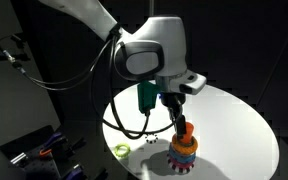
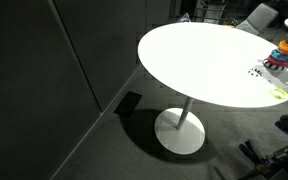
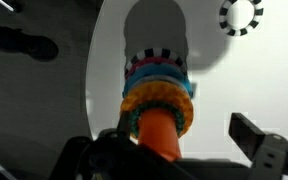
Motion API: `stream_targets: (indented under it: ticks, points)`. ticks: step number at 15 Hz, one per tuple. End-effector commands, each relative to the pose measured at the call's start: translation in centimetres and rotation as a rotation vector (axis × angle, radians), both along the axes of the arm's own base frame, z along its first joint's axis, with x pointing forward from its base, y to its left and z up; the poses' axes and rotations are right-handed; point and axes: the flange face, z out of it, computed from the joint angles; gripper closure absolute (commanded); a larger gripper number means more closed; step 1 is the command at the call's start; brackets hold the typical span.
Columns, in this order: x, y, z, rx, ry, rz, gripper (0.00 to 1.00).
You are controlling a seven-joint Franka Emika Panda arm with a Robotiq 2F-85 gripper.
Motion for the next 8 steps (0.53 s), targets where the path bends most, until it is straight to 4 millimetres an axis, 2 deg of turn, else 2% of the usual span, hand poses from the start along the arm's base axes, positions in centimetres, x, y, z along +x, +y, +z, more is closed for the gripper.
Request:
stream_targets:
  ticks: [1,8]
  points:
    - [0.0,-0.6,-0.8,-0.012,-0.036,-0.02,0.0]
    - [0.0,-0.6,-2.7,-0.019,-0.041,-0.029,0.0]
